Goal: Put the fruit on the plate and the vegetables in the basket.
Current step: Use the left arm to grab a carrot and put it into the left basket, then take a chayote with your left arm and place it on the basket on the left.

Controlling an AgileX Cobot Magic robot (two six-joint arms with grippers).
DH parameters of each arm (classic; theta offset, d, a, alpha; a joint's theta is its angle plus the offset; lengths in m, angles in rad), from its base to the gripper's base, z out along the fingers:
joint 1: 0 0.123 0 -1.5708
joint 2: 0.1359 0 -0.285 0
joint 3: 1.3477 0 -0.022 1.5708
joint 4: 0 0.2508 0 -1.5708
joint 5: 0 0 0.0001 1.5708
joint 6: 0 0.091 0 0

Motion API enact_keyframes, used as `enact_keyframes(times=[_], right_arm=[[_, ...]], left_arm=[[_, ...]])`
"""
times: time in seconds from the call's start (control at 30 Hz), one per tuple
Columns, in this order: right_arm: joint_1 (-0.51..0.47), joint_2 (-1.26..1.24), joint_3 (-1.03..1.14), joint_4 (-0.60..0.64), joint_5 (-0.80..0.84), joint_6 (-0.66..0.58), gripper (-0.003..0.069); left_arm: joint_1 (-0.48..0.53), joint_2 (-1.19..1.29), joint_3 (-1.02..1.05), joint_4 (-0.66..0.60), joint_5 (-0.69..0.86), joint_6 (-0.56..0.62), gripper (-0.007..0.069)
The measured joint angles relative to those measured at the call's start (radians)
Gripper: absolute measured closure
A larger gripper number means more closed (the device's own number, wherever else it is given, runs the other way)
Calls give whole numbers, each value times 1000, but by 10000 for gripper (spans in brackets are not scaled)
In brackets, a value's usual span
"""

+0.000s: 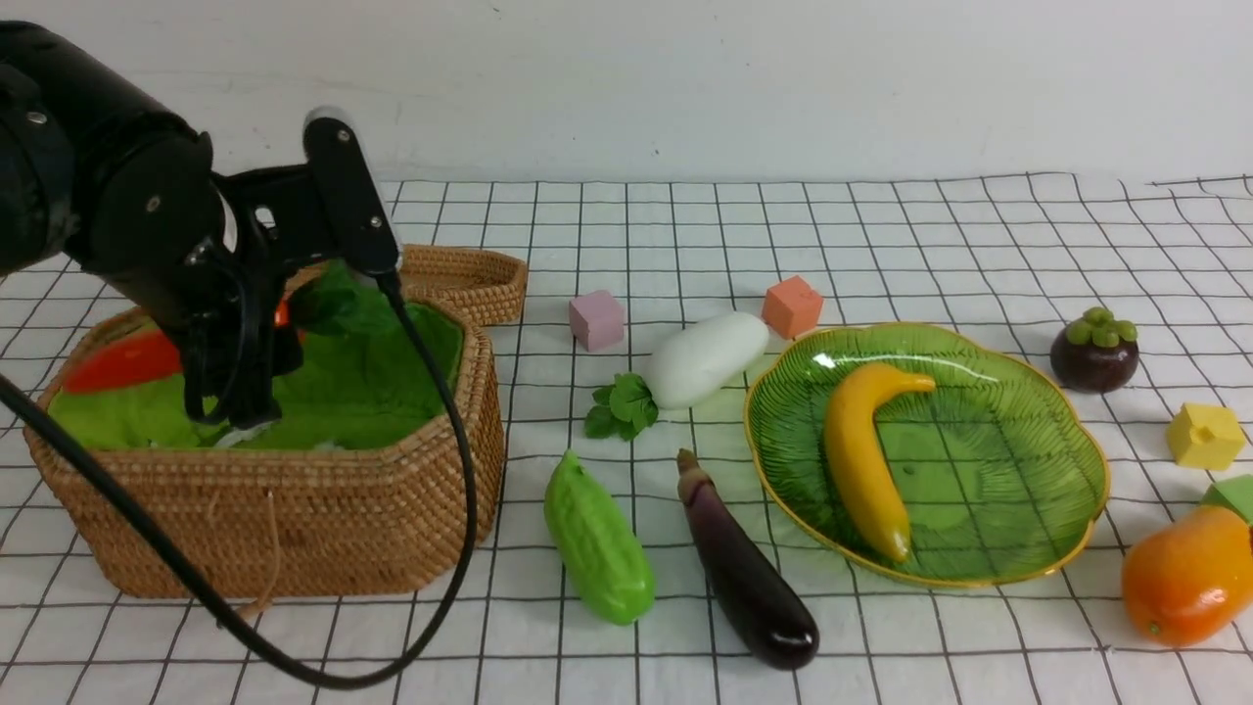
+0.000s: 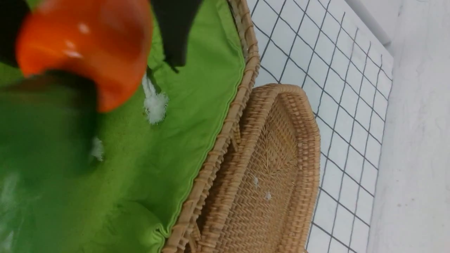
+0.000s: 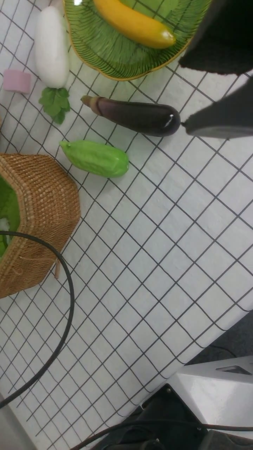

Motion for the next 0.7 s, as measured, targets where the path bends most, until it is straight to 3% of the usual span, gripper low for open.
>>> enact_keyframes(times=[0.13,0.2,0.23,0.37,0.4,0.43,0.53,0.6,0.7], right_arm=[[0,0,-1,-25,12,0,426],[0,0,-5,-48,22,0,425],[0,0,-15,-78,38,4,423],[0,-2,-52,-140,99,43,421],[0,-2,-54,-144,105,49,421],[0,-9,-59,-158,129,66,421],[0,-21,-59,-170,169,85,421],[0,-30,-59,-172,192,94,421],[0,-37,-59,-172,208,94,421]], left_arm=[[0,-19,0,-63,8,-61,-2],[0,-28,0,-109,11,-119,-3],[-3,-40,0,-205,16,-201,22],[-95,-73,0,-408,75,-412,230],[-104,-75,0,-416,78,-422,246],[-192,-78,-2,-476,109,-528,412],[-332,-46,-23,-504,149,-699,594],[-404,14,-72,-504,197,-781,637],[-444,129,-161,-504,274,-835,620]])
